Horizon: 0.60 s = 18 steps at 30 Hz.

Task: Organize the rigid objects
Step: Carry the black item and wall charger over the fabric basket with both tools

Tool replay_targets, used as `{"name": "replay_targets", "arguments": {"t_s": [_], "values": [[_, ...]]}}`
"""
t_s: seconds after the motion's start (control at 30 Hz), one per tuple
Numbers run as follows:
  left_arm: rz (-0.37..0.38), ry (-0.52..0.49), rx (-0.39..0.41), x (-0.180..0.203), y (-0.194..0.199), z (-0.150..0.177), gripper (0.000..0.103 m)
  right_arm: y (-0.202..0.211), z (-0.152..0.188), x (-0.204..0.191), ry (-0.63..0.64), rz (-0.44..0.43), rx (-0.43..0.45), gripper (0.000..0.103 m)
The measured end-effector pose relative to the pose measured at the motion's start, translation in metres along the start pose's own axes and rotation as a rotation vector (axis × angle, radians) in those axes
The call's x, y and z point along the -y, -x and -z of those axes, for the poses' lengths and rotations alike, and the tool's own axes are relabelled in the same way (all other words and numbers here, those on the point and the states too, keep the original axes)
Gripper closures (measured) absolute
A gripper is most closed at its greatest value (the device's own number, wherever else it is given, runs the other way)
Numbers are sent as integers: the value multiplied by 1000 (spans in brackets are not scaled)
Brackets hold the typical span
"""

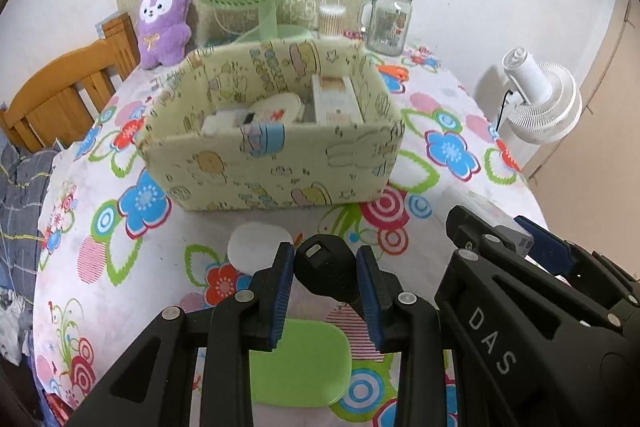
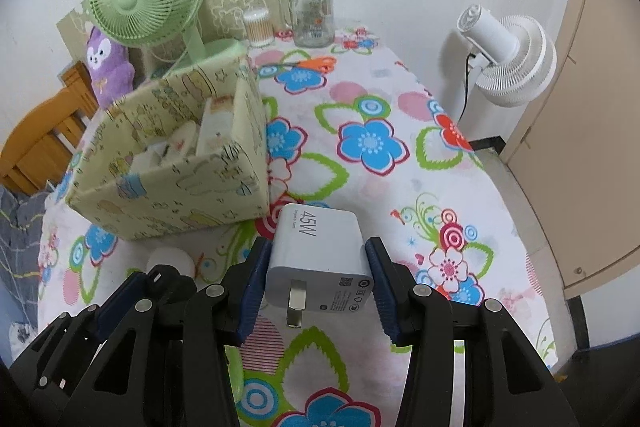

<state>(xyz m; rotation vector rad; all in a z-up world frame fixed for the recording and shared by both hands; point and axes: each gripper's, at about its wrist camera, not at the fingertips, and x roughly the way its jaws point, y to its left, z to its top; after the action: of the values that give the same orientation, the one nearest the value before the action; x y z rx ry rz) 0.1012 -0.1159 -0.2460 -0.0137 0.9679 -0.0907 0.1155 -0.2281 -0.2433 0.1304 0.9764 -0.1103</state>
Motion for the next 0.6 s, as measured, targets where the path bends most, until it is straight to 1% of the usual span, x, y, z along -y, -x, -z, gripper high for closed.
{"name": "replay_targets", "arguments": {"t_s": [0.47, 0.6], "values": [[-18, 15, 46, -11, 35, -19, 71, 34, -19, -18, 12, -27, 43, 51], [-26, 6, 58, -15, 44, -23, 71, 42, -23, -23, 12, -33, 44, 51]]}}
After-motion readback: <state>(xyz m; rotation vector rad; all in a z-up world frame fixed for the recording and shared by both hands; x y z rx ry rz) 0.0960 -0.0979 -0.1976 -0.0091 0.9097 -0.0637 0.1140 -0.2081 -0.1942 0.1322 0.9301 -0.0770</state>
